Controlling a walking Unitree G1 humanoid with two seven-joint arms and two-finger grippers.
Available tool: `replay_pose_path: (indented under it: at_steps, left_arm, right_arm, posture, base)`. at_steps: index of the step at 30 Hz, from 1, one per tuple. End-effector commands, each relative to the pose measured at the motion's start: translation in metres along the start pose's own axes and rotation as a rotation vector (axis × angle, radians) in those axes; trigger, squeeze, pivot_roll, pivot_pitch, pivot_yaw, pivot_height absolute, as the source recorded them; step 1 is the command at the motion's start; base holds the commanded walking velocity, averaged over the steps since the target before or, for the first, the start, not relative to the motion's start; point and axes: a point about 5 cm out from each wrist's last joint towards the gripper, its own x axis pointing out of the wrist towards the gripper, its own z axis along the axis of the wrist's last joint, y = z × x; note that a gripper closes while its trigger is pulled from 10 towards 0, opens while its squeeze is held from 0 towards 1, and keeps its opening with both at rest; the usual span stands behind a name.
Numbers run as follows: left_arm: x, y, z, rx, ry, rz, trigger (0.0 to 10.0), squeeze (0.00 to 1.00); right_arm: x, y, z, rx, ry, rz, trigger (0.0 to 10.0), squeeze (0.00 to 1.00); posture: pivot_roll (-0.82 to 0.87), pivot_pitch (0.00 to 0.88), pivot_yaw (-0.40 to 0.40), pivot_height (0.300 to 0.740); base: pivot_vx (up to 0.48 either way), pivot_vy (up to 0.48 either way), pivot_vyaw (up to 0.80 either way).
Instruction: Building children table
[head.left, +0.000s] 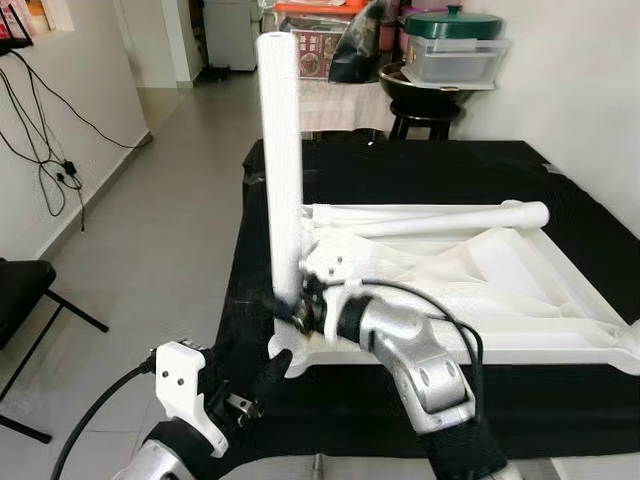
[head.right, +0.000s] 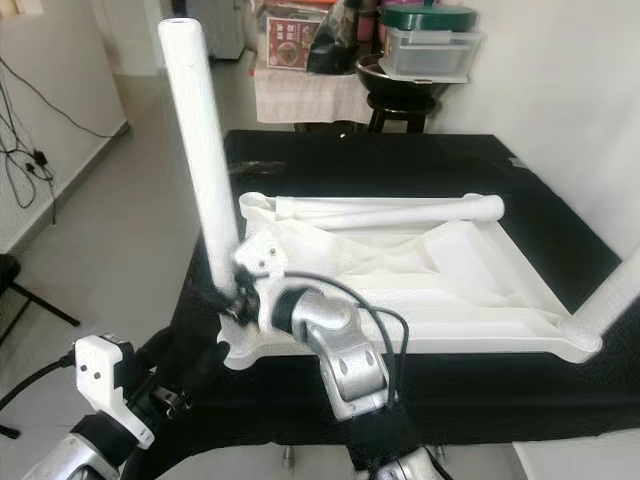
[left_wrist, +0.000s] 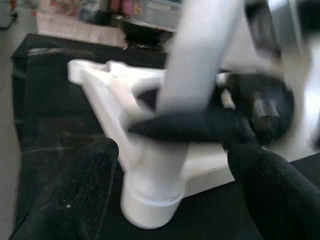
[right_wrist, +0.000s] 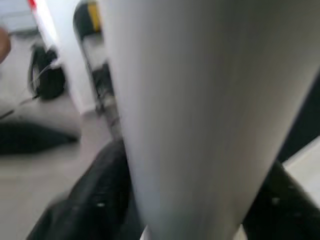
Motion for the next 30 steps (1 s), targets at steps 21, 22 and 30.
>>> replay_pose_path:
  at_steps: [21, 22, 30]
  left_arm:
    - [0.0, 0.06, 0.007, 0.32, 0.09, 0.476, 10.0, 0.0]
    - [-0.001, 0.061, 0.006, 0.328, 0.098, 0.478, 10.0, 0.0]
    - [-0.009, 0.069, 0.0, 0.333, 0.14, 0.545, 10.0, 0.0]
  right_arm:
    - [-0.055, -0.016, -0.016, 0.115, -0.162, -0.357, 10.0, 0.0]
    - [-0.055, -0.016, -0.016, 0.114, -0.168, -0.355, 10.0, 0.0]
    - [-0.059, -0.014, -0.021, 0.144, -0.193, -0.373, 10.0, 0.0]
  posture:
    - [-0.14, 0.0, -0.013, 0.74]
    - [-0.14, 0.0, -0.013, 0.74]
    - [-0.12, 0.0, -0.01, 0.74]
  base:
    - [0.0, 0.0, 0.0]
    - [0.0, 0.0, 0.0]
    - [0.0, 0.42, 0.0]
